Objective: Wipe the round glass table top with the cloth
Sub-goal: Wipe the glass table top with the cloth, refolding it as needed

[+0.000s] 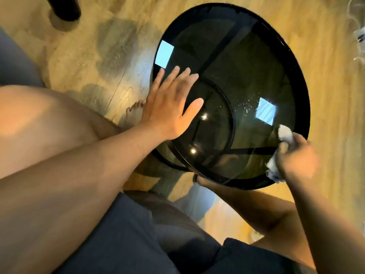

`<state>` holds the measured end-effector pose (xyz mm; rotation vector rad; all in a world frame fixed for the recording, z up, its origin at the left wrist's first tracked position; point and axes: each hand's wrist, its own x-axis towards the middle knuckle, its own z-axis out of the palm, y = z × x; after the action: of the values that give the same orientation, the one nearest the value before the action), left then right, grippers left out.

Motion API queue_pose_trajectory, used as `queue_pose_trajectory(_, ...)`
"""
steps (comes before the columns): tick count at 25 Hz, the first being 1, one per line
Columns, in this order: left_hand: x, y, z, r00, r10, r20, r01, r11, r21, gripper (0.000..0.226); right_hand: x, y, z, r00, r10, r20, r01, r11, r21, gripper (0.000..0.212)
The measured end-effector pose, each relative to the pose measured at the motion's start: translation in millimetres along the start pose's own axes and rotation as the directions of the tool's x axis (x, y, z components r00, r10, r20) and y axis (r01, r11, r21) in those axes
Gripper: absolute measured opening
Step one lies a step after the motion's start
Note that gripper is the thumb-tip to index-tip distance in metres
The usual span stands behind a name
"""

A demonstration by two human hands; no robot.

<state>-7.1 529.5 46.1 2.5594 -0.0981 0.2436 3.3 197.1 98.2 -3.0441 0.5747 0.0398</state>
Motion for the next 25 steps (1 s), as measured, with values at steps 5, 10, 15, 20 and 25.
queue_pose_trajectory(5, 0, -1, 0, 1.000, -0.014, 0.012, 0.014, 1.000, -0.021, 0.062, -86, -99, 8, 0.978, -0.206, 0.011, 0.203, 0.971, 0.126, 0.034)
queue_pose_trajectory(10, 3, -4, -1, 0.997, -0.045, -0.058, 0.036, 0.989, -0.146, 0.058, -133, -197, 25, 0.856, -0.516, -0.027, 0.491, 0.796, 0.353, 0.030)
queue_pose_trajectory(15, 1, 0, -2, 0.997, -0.054, -0.049, 0.052, 0.998, -0.042, 0.057, -119, -138, 23, 0.735, -0.677, -0.045, 0.668, 0.711, 0.218, 0.029)
queue_pose_trajectory(20, 2, -2, 2, 0.997, -0.054, -0.047, 0.052, 0.998, -0.027, 0.052, -30, -43, 13, 0.879, -0.476, -0.027, 0.476, 0.876, 0.070, 0.027)
queue_pose_trajectory(25, 1, -1, 0, 0.997, -0.049, -0.052, 0.047, 0.998, -0.042, 0.053, 76, 37, -9, 0.984, -0.173, -0.035, 0.171, 0.984, -0.041, 0.037)
